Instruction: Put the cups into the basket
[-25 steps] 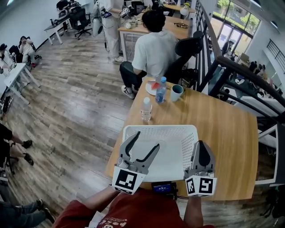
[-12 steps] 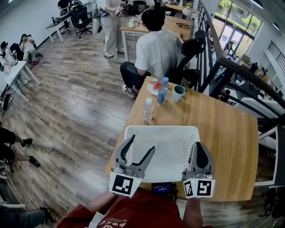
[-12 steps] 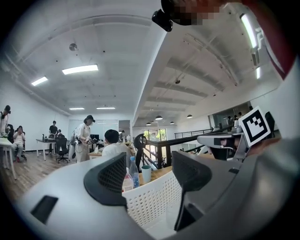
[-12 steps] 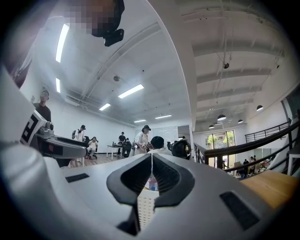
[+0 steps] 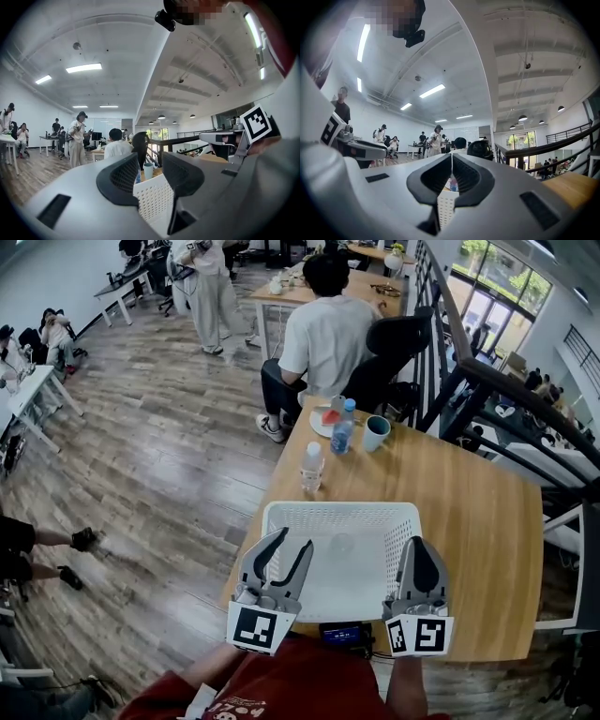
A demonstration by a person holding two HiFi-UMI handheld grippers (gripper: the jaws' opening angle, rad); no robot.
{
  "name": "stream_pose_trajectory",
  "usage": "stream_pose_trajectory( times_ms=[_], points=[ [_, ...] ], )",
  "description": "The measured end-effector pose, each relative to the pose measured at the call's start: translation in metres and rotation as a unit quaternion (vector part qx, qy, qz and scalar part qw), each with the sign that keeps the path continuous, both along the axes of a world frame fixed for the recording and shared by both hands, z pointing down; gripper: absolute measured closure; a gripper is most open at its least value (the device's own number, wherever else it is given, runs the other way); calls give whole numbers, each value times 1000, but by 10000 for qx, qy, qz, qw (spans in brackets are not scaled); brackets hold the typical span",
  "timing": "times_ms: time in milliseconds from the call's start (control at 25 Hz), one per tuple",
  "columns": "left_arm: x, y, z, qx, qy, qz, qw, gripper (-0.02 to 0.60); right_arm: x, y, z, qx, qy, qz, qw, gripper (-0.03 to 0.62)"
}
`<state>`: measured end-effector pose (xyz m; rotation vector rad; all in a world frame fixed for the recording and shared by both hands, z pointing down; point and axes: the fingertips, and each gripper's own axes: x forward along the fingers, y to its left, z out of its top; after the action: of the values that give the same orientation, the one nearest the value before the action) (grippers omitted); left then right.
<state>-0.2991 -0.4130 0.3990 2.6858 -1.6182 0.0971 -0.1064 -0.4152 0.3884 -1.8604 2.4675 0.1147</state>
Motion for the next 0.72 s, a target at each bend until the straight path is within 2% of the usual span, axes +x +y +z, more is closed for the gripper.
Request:
stream_pose_trajectory(
  times_ms=[240, 360, 560, 720],
  points=[
    [-5, 0, -1, -133, 298, 28, 9995, 497, -2, -1, -5, 9, 61, -43, 10000, 582],
    [-13, -3, -2, -197, 393, -55, 9990, 570, -3, -2, -5, 6, 76, -52, 10000, 582],
    [-13, 0, -1, 1, 243, 2, 9997, 574, -7, -1, -2, 7, 85, -89, 9999, 582],
    [-12, 1, 0, -18, 104, -29, 9999, 574, -10, -1, -3, 12, 113, -131, 9998, 582]
  ],
)
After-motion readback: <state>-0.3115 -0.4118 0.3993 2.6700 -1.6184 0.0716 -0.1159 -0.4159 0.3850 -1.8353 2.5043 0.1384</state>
